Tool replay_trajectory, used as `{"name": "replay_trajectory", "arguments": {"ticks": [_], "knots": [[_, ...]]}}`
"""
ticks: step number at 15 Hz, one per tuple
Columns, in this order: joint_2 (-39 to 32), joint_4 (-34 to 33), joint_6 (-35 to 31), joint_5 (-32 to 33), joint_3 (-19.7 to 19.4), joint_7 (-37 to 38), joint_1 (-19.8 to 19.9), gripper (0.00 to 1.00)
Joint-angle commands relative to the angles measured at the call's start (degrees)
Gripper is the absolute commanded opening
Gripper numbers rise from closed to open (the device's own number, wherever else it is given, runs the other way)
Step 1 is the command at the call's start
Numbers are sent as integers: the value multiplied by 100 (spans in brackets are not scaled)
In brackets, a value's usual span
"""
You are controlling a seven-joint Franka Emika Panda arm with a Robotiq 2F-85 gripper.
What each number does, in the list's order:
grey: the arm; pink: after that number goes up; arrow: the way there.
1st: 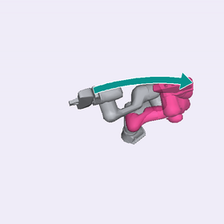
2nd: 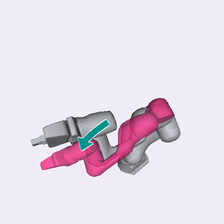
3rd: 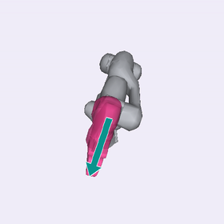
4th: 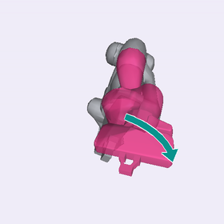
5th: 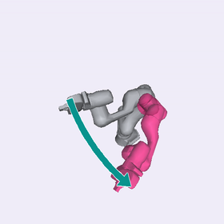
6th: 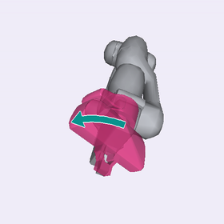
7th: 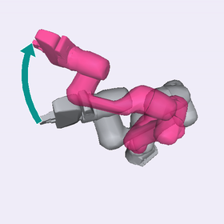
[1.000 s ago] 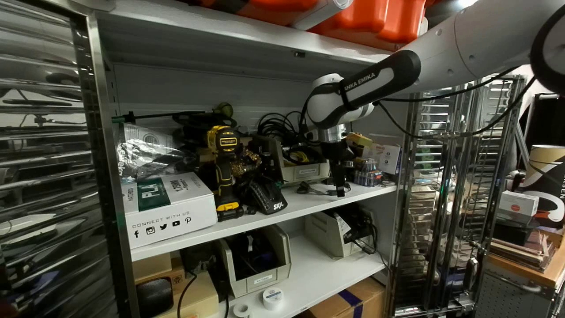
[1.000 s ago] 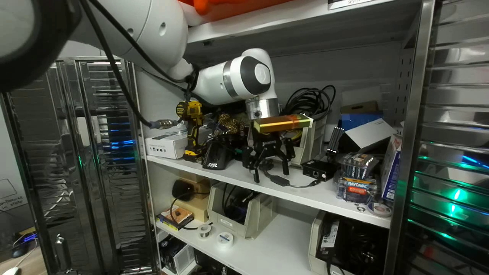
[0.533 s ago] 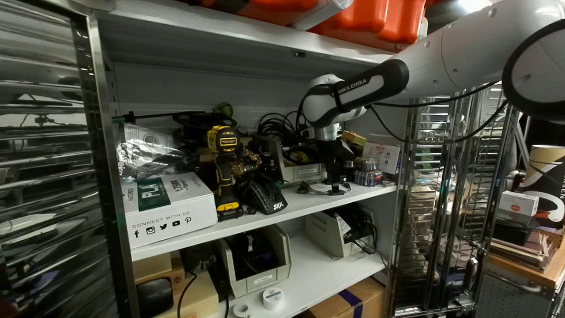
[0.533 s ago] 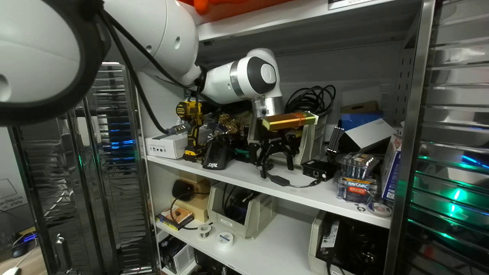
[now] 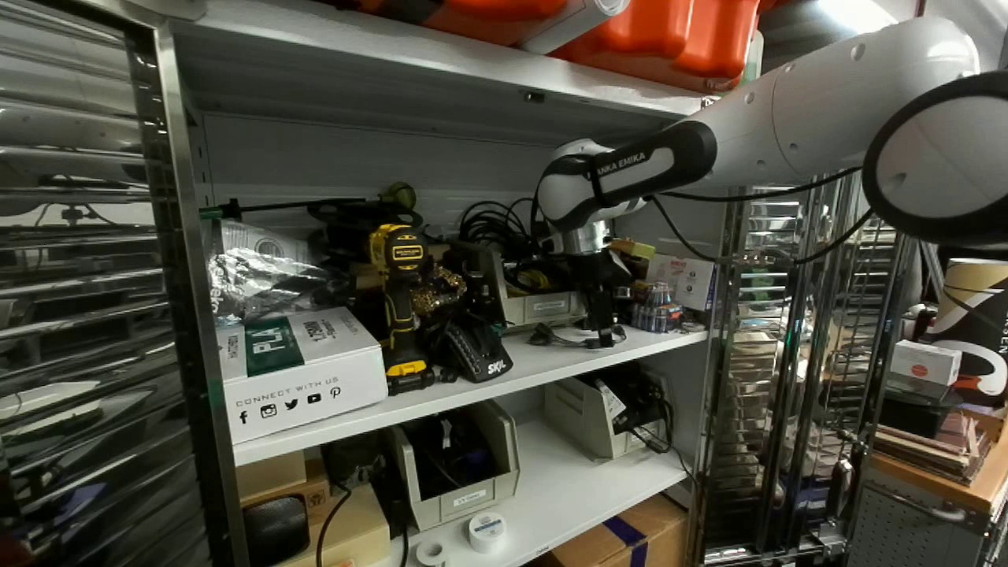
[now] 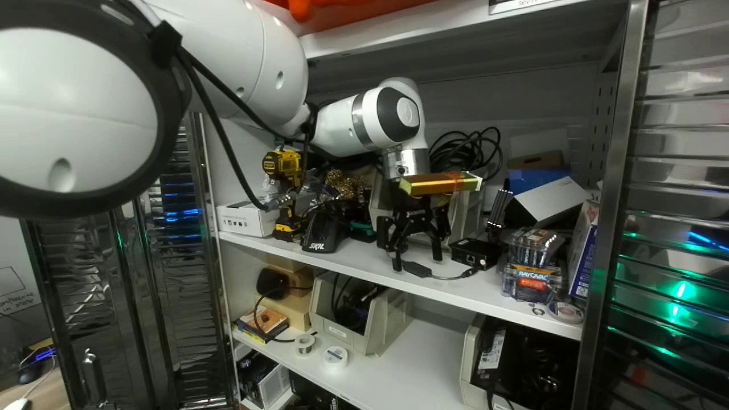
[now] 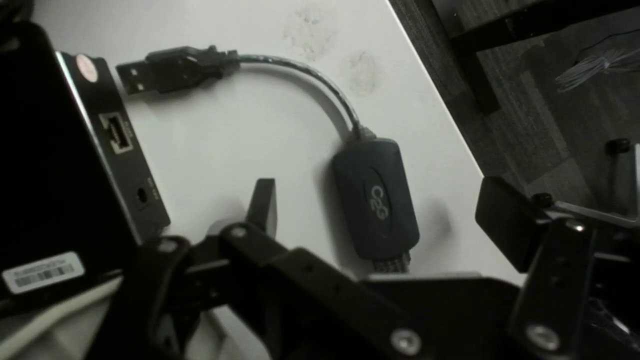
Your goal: Put the extension cables in the compartment.
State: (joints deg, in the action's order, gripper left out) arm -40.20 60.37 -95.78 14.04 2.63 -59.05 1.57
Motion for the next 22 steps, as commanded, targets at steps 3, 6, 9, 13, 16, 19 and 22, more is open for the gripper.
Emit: {"name": "replay_trajectory", "arguments": {"ticks": [3, 6, 9, 13, 16, 19, 22], "knots": [[-624, -930, 585, 92, -81, -219, -117, 100], [-635, -1102, 770, 119, -89, -179, -159, 66], [-633, -1155, 787, 162, -47, -186, -142, 42], [-663, -1208, 857, 273, -87, -176, -141, 12], [-544, -1028, 831, 423, -141, -133, -149, 15], [-271, -582, 691, 569, -148, -51, -173, 15], [111, 72, 507, 714, -91, -74, -209, 15]]}}
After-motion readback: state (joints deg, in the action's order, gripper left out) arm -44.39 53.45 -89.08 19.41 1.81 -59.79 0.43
